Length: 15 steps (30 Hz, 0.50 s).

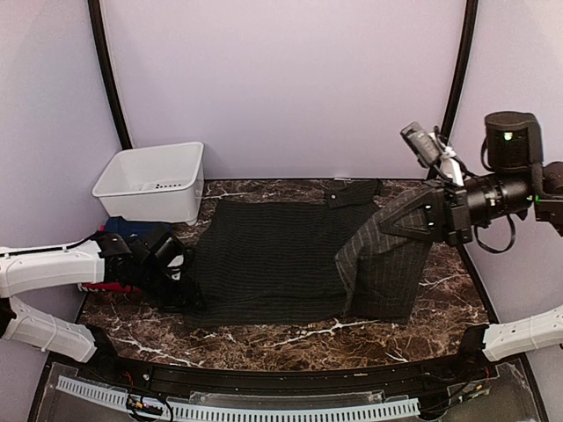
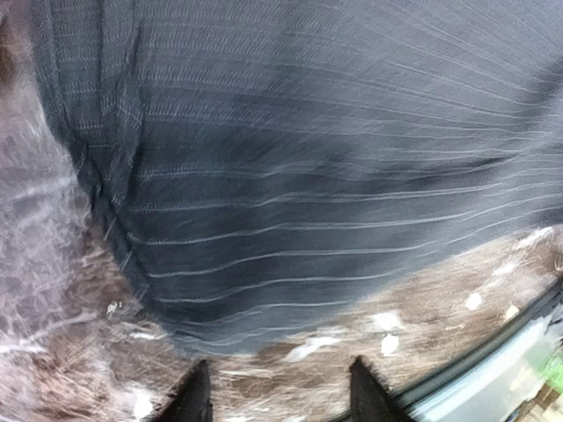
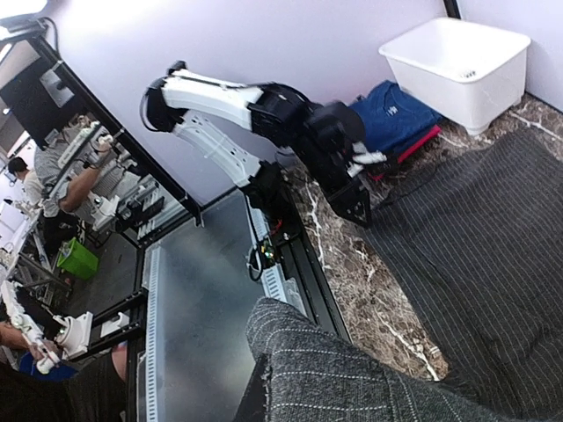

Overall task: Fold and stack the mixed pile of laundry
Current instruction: Move the flattened shirt to the center of the board, then pass from the right arm to the left

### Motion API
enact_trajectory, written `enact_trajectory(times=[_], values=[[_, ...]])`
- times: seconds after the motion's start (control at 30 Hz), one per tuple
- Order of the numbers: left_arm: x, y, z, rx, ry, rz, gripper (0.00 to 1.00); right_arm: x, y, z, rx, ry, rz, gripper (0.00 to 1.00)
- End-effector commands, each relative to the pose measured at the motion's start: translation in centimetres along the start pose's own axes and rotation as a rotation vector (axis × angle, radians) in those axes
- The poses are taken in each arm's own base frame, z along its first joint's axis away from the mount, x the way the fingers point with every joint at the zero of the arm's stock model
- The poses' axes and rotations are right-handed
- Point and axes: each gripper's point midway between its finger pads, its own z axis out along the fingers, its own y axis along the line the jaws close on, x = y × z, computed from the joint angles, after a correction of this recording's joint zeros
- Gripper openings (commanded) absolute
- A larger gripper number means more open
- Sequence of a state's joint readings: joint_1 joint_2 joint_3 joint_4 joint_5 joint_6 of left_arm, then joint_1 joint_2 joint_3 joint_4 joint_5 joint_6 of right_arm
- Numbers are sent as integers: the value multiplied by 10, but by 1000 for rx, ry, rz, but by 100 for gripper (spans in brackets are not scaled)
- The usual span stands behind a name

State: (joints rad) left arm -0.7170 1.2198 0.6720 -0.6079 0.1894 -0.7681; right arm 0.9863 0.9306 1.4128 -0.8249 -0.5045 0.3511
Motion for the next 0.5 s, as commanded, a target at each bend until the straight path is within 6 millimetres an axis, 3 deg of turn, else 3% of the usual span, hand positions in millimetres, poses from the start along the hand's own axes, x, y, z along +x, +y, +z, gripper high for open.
enact_trajectory(times=[0.0,0.03,0.1,0.23,0.37,0.4,0.43,0.47], values=[[-32,-73,-80,280,-303,294,70,8,-24,56,-39,86,-20,0],[-35,-94,-104,366,-392,382,74,4,-25,63,-55,75,-23,0],[-30,-127,-133,503,-496,519,77,-1,-28,78,-81,73,-22,0],[-19,-179,-167,677,-688,741,88,3,-27,111,-154,127,-26,0],[-9,-233,-169,715,-691,934,92,8,-24,129,-185,151,-39,0],[0,-244,-151,698,-646,997,93,7,-25,131,-182,152,-42,0],[3,-256,-154,711,-648,1028,94,7,-25,132,-183,153,-46,0],[11,-265,-141,710,-623,1072,94,6,-25,132,-185,152,-49,0]])
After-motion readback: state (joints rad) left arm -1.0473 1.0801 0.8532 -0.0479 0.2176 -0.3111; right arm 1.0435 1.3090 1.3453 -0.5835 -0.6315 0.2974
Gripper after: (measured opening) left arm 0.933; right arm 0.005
